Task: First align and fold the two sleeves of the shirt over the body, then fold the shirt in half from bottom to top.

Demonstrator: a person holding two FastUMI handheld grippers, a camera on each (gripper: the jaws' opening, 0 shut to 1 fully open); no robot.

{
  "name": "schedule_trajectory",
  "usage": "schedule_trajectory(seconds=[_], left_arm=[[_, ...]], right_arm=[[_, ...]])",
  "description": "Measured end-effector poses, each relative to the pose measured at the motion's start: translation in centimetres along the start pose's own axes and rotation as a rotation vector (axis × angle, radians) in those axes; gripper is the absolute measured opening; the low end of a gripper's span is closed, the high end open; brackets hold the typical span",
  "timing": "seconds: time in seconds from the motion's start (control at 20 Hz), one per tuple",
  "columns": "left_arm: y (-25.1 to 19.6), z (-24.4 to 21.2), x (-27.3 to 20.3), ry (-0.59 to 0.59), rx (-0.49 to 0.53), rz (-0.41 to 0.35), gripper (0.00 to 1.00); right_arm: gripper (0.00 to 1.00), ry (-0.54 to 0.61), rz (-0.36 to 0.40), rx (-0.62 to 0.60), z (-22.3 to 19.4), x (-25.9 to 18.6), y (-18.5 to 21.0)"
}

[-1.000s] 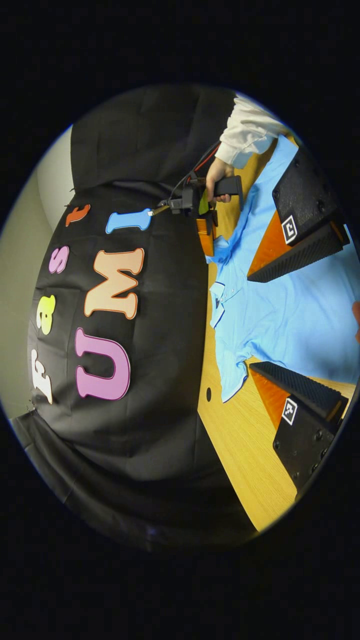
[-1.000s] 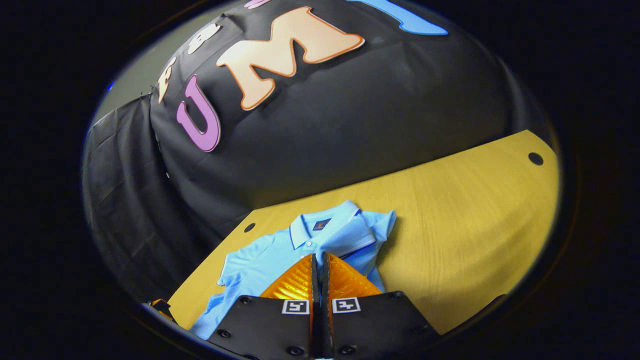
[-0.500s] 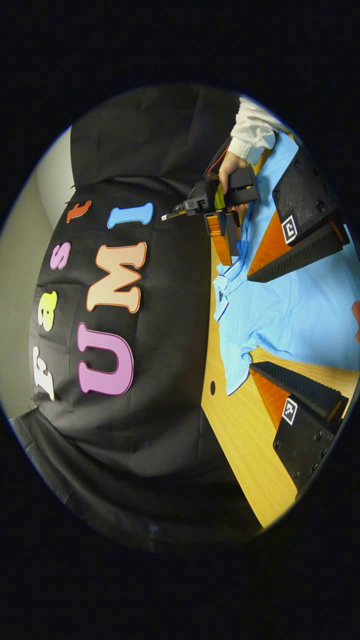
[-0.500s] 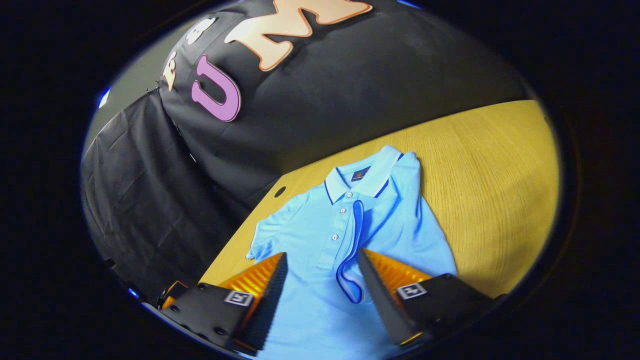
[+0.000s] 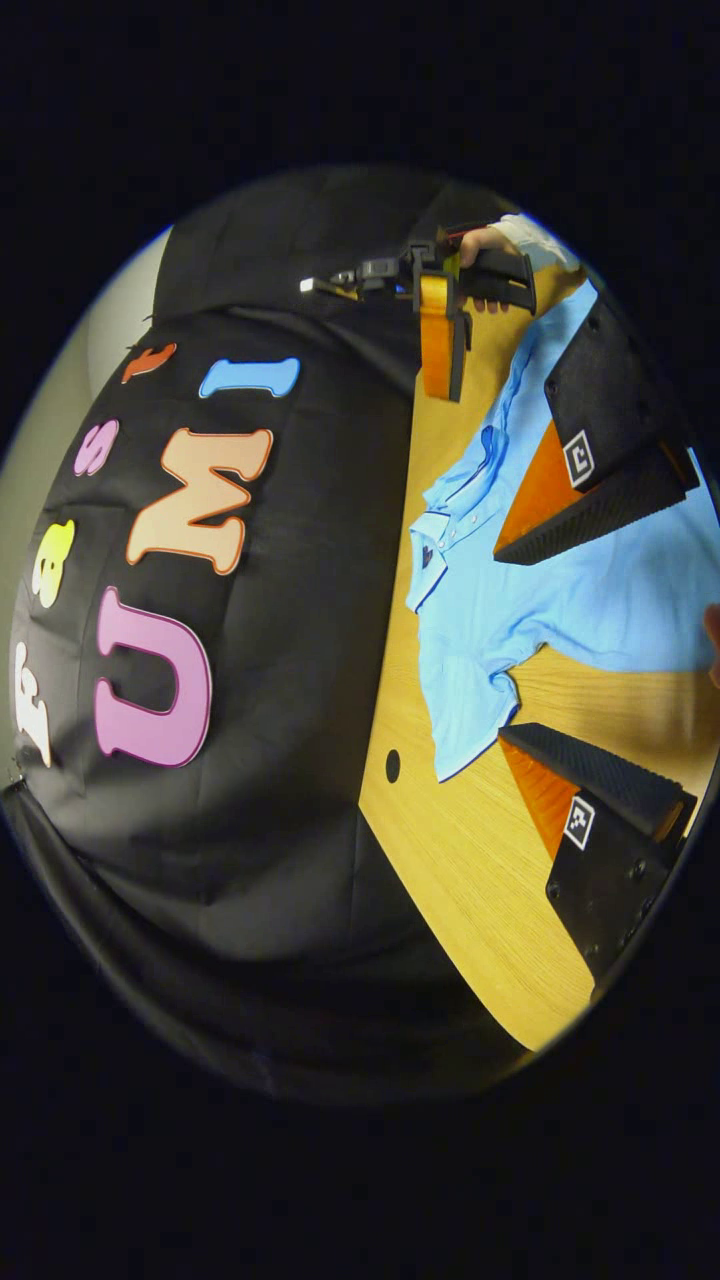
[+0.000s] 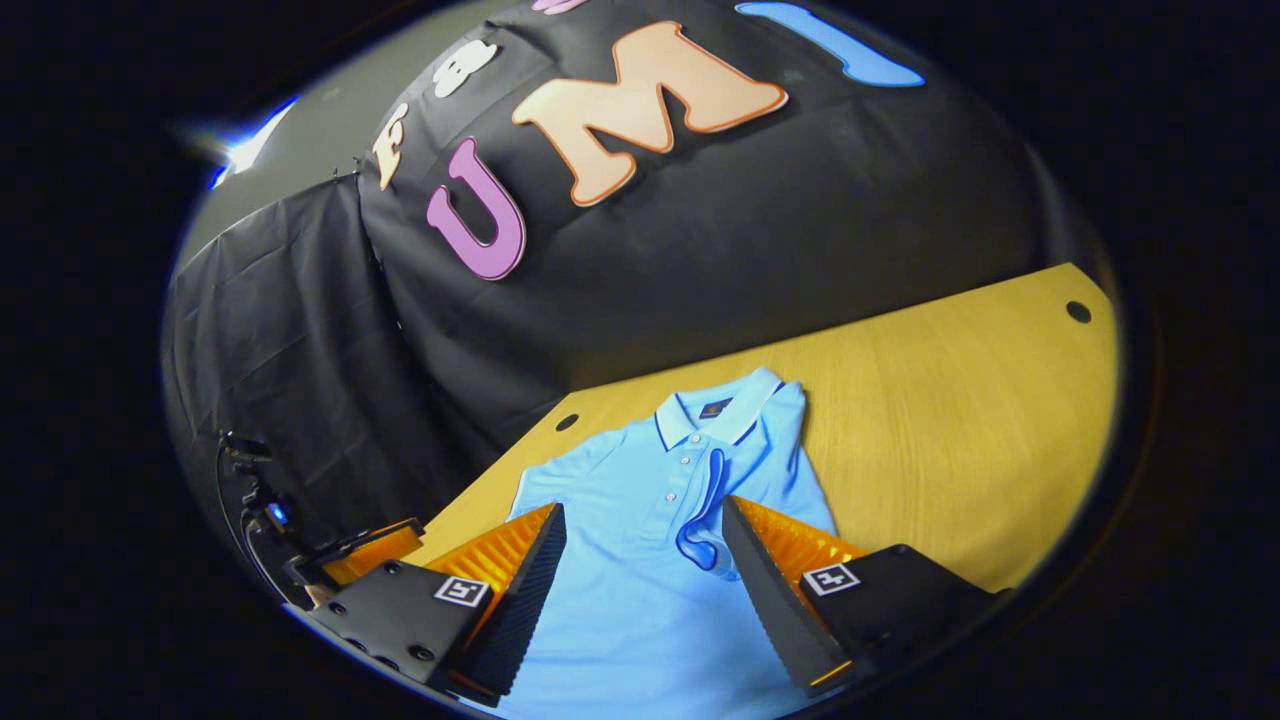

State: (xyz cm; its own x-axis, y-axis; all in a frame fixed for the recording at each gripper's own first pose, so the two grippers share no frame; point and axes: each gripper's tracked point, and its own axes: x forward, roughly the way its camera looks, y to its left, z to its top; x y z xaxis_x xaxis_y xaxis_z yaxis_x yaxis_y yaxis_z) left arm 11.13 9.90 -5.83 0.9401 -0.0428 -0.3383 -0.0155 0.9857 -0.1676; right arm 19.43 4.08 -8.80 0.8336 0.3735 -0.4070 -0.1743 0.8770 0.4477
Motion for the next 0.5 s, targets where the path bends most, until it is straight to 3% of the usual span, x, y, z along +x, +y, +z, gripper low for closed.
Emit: schedule_trajectory(seconds=[0.25,0.3,0.35,0.5], left_arm=[[3.7,-0.4,5.4,0.103,0.056,0.065,0.95],[4.5,-0.9,6.3,0.125,0.072,0.077,0.95],[5.0,-1.1,7.1,0.151,0.080,0.084,0.95],[6.4,-1.2,9.6,0.184,0.078,0.113,0.95]], right_arm=[[0.98,-0.092,-0.002,-0.050,0.2,-5.7,0.4],[0.93,-0.113,-0.009,-0.059,0.2,-6.9,0.4],[0.97,-0.136,-0.014,-0.064,0.3,-7.8,0.5],[0.98,-0.190,0.004,-0.076,-0.1,-11.1,1.7]])
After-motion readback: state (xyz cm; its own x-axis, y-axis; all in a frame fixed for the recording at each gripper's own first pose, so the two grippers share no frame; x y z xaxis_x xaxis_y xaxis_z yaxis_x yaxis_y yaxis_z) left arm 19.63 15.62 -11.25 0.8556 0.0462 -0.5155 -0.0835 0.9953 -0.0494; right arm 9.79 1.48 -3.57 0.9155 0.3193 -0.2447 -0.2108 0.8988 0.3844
